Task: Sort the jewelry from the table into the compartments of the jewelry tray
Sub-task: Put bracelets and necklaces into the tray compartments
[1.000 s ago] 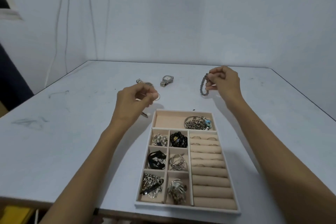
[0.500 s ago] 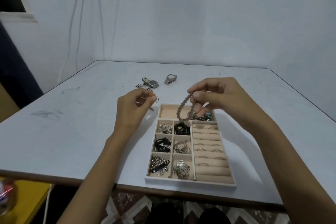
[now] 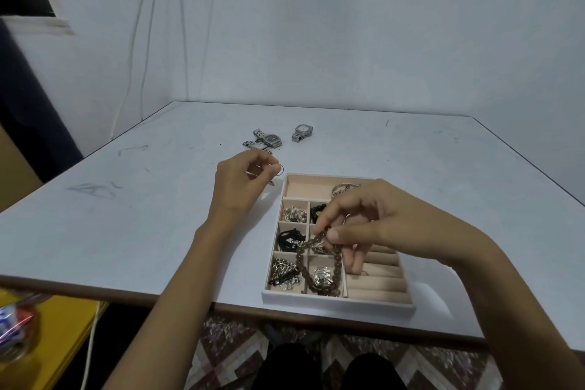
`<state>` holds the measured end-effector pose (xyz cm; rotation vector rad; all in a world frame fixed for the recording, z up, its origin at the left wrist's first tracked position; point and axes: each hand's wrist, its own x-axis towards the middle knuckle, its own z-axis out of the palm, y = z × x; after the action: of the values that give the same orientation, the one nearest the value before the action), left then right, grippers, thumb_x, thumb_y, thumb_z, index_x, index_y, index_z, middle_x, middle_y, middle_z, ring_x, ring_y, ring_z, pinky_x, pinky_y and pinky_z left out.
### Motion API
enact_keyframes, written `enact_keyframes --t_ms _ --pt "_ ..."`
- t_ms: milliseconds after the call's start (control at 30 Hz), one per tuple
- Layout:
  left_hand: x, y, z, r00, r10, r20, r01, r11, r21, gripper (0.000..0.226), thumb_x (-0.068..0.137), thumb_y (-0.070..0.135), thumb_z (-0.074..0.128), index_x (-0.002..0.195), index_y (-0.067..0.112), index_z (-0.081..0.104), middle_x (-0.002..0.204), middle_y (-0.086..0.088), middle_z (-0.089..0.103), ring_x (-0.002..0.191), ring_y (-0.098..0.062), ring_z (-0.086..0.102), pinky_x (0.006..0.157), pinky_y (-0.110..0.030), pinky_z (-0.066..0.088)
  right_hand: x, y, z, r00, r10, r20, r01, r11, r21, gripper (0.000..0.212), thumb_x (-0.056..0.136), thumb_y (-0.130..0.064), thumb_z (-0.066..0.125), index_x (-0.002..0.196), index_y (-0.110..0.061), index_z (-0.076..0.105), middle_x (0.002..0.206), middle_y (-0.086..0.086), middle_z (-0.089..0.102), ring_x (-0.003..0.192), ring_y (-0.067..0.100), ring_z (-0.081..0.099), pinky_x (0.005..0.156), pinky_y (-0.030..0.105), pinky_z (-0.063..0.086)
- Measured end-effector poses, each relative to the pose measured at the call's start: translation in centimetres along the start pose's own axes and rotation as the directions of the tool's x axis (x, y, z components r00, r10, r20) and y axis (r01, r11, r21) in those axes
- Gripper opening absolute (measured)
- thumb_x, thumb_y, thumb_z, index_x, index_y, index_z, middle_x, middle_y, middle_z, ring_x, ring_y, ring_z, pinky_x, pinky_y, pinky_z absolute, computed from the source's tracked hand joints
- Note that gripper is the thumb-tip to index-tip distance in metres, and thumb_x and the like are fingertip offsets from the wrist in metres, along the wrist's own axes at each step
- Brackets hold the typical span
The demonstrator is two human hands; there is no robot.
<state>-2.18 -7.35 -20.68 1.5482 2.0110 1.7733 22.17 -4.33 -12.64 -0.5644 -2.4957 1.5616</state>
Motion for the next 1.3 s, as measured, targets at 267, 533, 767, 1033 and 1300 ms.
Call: enact_keyframes --t_ms 267,533,767,1033,1300 --pt "0.1 0.0 0.0 1.0 -0.005 0.002 0.005 1.0 -0.003 0.002 0.082 0.012 0.072 0.083 0.013 0.071 0.078 -0.002 0.071 0.064 -0.01 0.067 0.066 -0.017 0.052 0.4 0.6 0.5 0.998 0.009 -0.066 -0.023 0.978 -0.209 0.01 0.086 -0.008 0.068 0.091 -0.015 0.074 0.076 0.013 0.071 0.07 0.023 0.07 0.069 0.019 0.054" --pt "0.0 0.0 0.0 1.0 0.004 0.011 -0.004 1.0 -0.012 0.003 0.082 0.011 0.072 0.083 0.012 0.07 0.078 0.0 0.07 0.064 -0.009 0.065 0.066 -0.02 0.053 0.8 1.0 1.2 0.992 -0.063 -0.106 0.034 0.966 -0.255 0.008 0.076 -0.019 0.08 0.073 -0.014 0.074 0.072 0.006 0.072 0.069 0.022 0.067 0.066 0.029 0.051" --pt "0.0 0.0 0.1 1.0 0.002 0.02 -0.002 1.0 -0.014 0.004 0.082 0.01 0.072 0.085 0.01 0.071 0.076 0.004 0.069 0.064 -0.01 0.065 0.069 -0.025 0.054 0.7 1.2 0.8 0.996 -0.018 -0.088 -0.009 0.954 -0.301 0.028 0.072 0.008 0.072 0.074 -0.019 0.074 0.083 0.005 0.073 0.075 0.02 0.07 0.078 0.044 0.057" --pt "0.0 -0.1 0.0 1.0 0.015 0.026 -0.015 1.0 -0.012 0.005 0.081 0.011 0.073 0.086 0.01 0.071 0.077 -0.003 0.069 0.068 -0.018 0.067 0.072 -0.033 0.057 0.5 1.1 1.7 0.997 -0.072 -0.016 0.06 0.914 -0.401 0.042 0.072 0.016 0.06 0.088 -0.019 0.075 0.089 -0.006 0.073 0.084 0.011 0.068 0.08 0.038 0.055" --pt "0.0 -0.2 0.2 0.999 0.021 0.039 -0.021 1.0 -0.007 0.005 0.081 0.012 0.073 0.085 0.01 0.071 0.075 -0.004 0.069 0.069 -0.019 0.067 0.072 -0.035 0.057 -0.6 0.3 2.1 0.995 -0.081 0.062 0.101 0.889 -0.448 0.041 0.088 0.004 0.052 0.108 -0.027 0.07 0.091 -0.021 0.065 0.084 -0.002 0.061 0.076 0.022 0.051"
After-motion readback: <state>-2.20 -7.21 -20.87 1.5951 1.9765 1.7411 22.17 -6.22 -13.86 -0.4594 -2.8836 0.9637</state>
